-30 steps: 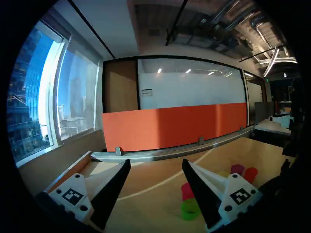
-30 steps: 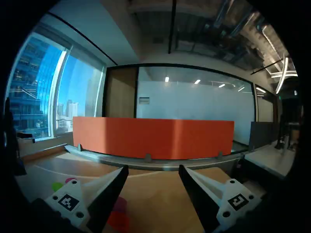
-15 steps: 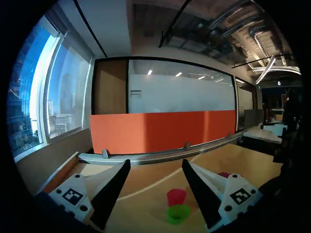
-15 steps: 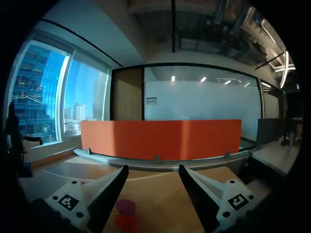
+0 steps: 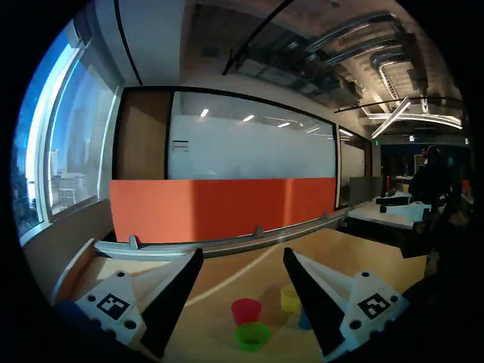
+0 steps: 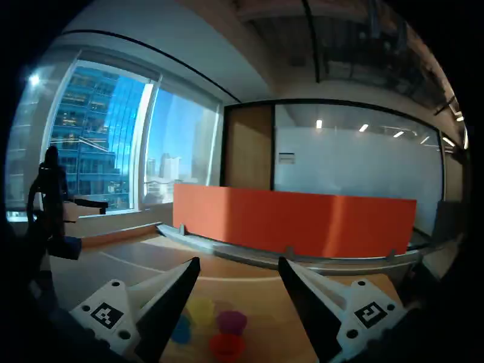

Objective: Pour water

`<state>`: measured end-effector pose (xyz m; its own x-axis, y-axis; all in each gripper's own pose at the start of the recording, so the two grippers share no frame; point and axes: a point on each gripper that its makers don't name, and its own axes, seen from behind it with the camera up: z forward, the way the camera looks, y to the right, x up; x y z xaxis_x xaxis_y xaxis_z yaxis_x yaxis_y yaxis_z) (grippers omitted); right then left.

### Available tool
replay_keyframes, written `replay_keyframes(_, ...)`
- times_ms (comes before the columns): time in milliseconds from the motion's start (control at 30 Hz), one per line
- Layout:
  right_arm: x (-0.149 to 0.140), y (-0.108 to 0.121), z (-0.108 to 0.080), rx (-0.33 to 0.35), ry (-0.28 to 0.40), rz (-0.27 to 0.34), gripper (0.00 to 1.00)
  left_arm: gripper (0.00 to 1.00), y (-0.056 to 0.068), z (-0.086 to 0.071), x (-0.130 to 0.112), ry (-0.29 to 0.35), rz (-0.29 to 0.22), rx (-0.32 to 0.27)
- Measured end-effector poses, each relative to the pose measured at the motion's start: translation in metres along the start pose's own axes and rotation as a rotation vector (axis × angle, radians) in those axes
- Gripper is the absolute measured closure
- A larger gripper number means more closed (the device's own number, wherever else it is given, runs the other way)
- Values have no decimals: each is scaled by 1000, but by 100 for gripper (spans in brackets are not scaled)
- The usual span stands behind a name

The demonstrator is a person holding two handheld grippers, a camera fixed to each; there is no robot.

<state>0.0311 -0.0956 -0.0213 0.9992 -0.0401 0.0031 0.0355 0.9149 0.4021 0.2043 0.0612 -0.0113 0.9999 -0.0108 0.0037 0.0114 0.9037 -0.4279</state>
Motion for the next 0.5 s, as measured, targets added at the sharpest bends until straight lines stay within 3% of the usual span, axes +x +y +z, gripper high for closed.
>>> replay_keyframes(267, 2, -31, 8, 133, -11, -25, 0, 1, 19, 1, 1, -3, -5, -102)
replay_keyframes(500, 0, -43, 13, 195, -19, -14, 0, 1, 19, 4, -11, -32, 14, -130)
